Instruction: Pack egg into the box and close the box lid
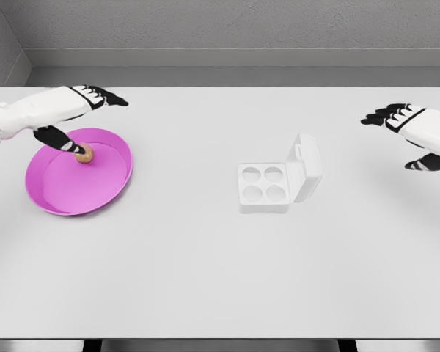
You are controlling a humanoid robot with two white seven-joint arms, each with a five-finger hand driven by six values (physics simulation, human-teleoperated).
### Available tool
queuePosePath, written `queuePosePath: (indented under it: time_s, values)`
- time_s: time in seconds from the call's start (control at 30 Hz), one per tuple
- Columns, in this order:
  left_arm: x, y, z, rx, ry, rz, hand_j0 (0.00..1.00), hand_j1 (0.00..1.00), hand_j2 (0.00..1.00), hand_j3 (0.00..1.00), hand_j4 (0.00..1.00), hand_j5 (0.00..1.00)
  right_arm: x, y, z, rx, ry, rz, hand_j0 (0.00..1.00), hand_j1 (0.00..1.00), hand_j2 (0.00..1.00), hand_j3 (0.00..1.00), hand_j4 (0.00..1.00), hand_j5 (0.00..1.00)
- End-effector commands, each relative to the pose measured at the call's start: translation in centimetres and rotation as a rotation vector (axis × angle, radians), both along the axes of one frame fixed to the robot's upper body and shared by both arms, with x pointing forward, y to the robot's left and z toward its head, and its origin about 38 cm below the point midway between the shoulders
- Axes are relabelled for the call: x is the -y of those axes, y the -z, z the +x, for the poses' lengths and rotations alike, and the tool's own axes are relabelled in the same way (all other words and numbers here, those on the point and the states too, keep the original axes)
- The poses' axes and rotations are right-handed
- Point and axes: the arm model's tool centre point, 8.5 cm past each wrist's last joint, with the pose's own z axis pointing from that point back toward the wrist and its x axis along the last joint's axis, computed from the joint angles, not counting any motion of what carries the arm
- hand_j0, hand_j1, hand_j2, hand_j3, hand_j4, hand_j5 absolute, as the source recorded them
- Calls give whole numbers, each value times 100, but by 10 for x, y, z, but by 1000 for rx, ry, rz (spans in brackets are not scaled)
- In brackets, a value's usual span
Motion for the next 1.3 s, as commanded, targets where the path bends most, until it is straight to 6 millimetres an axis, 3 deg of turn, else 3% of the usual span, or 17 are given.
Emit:
queuePosePath:
  time_s: [0.0, 0.07, 0.13, 0.27, 0.47, 0.53, 0.77, 1.27]
  values:
    - [-4, 14, -2, -66, -1, -34, 100, 100, 100, 100, 100, 100, 0, 18, -1, -45, 8, 5, 100, 100, 100, 100, 100, 100]
    - [-5, 20, -6, -97, 10, -28, 100, 100, 100, 100, 100, 100, -4, 23, -1, -59, 0, 8, 100, 100, 100, 100, 100, 100]
    - [-2, 28, -7, -118, 20, -13, 94, 94, 94, 94, 94, 94, -5, 30, -1, -71, 2, 14, 100, 100, 100, 100, 100, 100]
    - [-12, 26, -9, -123, 4, 8, 94, 94, 94, 94, 94, 94, -10, 40, 0, -86, -3, 5, 100, 100, 100, 100, 100, 100]
    - [-53, 35, 9, -166, -137, 16, 93, 93, 93, 93, 93, 93, -11, 45, 4, -90, 0, -16, 100, 100, 100, 100, 100, 100]
    - [-49, 40, 11, -159, -133, 77, 92, 92, 92, 92, 92, 92, -11, 45, 4, -89, -2, -16, 100, 100, 100, 100, 100, 100]
    - [-37, 46, 14, -164, -114, 63, 73, 73, 73, 73, 73, 73, -13, 46, 3, -92, -7, -18, 100, 100, 100, 100, 100, 100]
    - [-40, 66, 18, -195, -144, 131, 76, 76, 76, 76, 76, 76, -17, 47, 2, -94, -18, -16, 100, 100, 100, 100, 100, 100]
